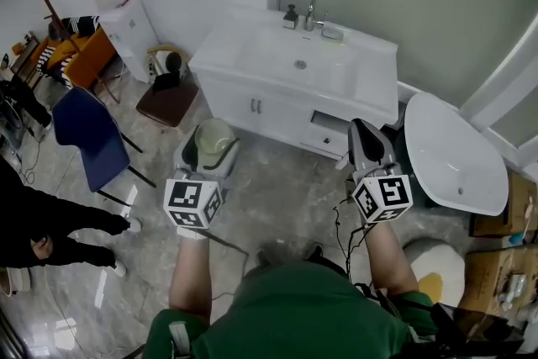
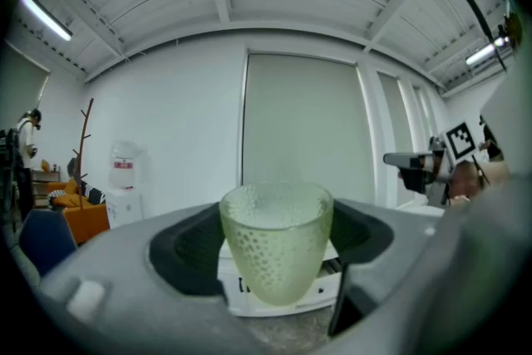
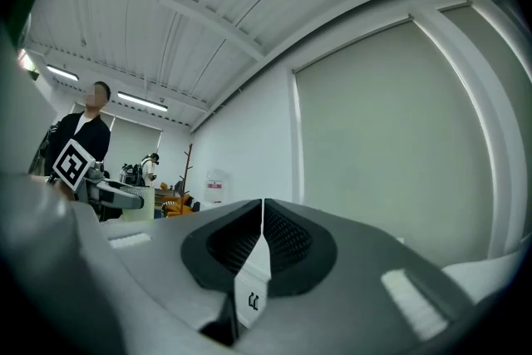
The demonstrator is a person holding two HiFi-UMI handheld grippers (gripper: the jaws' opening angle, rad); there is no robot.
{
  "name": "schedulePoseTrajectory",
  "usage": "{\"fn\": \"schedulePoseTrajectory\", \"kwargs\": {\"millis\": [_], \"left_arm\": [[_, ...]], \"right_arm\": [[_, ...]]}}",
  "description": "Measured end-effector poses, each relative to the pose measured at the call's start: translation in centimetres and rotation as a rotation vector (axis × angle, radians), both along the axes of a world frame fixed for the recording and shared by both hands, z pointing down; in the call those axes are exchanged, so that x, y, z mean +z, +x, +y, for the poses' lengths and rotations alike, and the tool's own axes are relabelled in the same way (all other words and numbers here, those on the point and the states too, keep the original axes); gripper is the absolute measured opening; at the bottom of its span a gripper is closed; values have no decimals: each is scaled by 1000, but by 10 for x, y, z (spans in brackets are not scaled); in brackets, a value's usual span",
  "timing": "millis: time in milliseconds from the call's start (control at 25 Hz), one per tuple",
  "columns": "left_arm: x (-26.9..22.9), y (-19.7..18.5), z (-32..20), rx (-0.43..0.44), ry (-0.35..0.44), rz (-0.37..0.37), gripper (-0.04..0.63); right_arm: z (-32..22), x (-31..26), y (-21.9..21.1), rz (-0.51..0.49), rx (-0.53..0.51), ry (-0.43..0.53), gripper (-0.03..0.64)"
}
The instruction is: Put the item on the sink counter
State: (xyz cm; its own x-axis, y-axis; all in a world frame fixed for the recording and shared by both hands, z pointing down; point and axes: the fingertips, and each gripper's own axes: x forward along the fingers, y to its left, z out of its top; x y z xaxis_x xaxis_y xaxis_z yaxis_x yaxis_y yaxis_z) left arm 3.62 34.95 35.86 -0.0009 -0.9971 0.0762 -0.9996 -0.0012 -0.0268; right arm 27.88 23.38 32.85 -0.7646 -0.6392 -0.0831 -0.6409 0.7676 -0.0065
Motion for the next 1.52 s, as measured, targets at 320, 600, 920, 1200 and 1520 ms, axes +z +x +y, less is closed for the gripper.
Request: {"fn": "schedulePoseTrajectory", "kwargs": {"millis": [320, 600, 920, 1200, 1520], "left_arm": [[-1, -44, 25, 2, 14, 2, 377], [11, -61, 6, 4, -7, 17, 377], [22, -92, -62, -38, -58, 15, 377], [17, -101, -141, -64, -62, 17, 377], [15, -95, -203, -76, -73, 1, 377]], "right_arm": [[29, -4, -39, 6, 10, 11, 6], [8, 5, -67, 5, -25, -11, 6], [-71, 21, -110, -18, -72, -45, 6], [-150, 17, -133, -18, -120, -26, 6], [-215, 22, -143, -26, -162, -54, 6]]}}
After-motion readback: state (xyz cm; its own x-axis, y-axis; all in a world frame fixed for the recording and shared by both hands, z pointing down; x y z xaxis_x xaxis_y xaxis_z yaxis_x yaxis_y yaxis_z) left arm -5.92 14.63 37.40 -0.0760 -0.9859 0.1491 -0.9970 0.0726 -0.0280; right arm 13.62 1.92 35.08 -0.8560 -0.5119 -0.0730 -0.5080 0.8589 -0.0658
